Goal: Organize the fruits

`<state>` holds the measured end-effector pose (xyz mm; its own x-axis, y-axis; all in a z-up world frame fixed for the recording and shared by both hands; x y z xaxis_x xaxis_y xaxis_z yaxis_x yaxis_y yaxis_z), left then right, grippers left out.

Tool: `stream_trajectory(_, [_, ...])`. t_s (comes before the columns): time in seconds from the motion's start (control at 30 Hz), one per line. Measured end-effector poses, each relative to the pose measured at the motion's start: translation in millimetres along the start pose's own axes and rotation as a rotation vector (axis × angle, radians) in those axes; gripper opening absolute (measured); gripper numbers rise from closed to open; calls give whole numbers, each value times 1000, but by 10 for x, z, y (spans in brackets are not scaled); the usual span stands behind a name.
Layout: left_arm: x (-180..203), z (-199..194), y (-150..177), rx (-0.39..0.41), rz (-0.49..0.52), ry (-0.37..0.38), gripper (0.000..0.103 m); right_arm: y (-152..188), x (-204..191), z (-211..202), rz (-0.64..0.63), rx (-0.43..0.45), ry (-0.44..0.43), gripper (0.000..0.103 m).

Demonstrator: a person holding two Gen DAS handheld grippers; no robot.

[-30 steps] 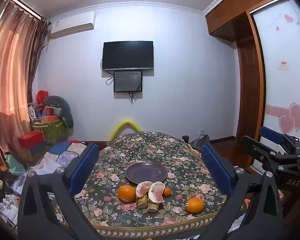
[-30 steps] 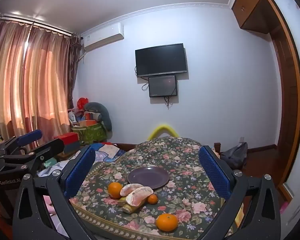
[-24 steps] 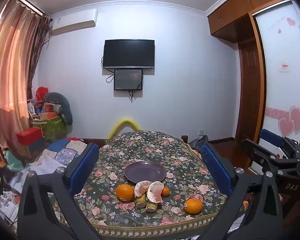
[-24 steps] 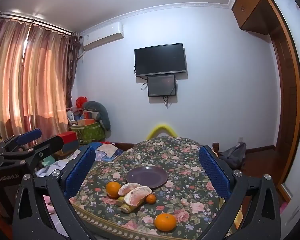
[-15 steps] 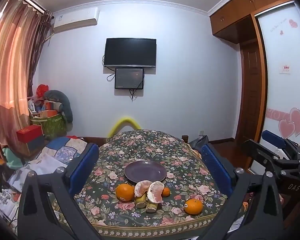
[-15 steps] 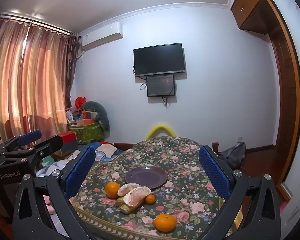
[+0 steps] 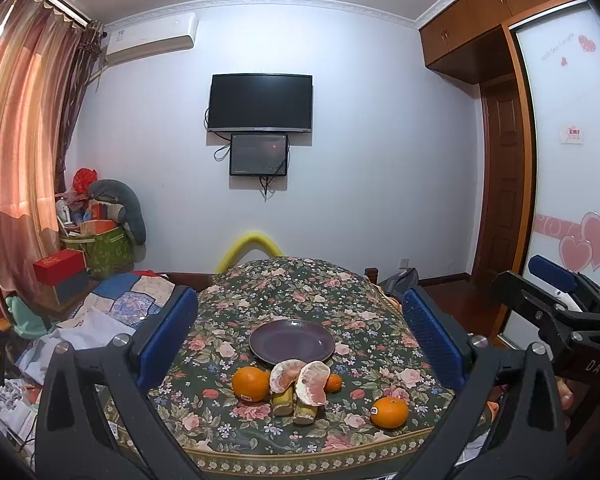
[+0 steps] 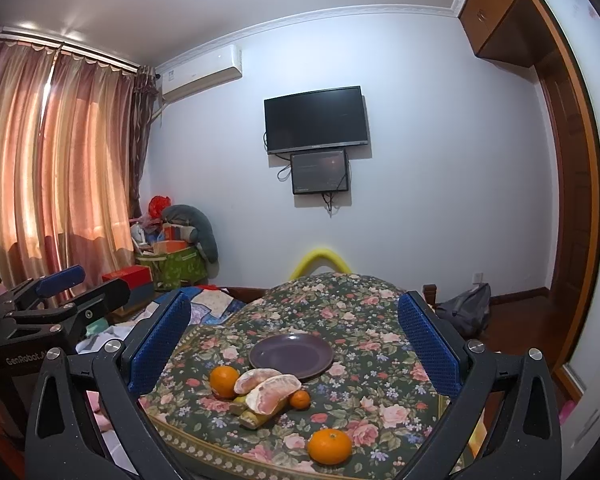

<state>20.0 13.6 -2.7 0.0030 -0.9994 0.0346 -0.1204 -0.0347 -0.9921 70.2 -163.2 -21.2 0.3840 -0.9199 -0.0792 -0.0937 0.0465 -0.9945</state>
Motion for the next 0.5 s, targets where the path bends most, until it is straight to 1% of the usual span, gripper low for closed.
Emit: stream_trajectory(0.5, [42,4,-13,-3,4,4,103,-27,19,-29,6,8,2,103])
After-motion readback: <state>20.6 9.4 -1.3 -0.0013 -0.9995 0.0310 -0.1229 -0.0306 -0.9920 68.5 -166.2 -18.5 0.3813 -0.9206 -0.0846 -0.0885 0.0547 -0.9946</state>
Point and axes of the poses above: each gripper's, at about its wrist camera, not at the fingertips, and z roughly the way its jaws point, x to its right, y to its underside, the point moved 1 cm from there along z, roughly the way its jaws point, and after that the axes turned 3 degrees about x, right-handed, at the moved point
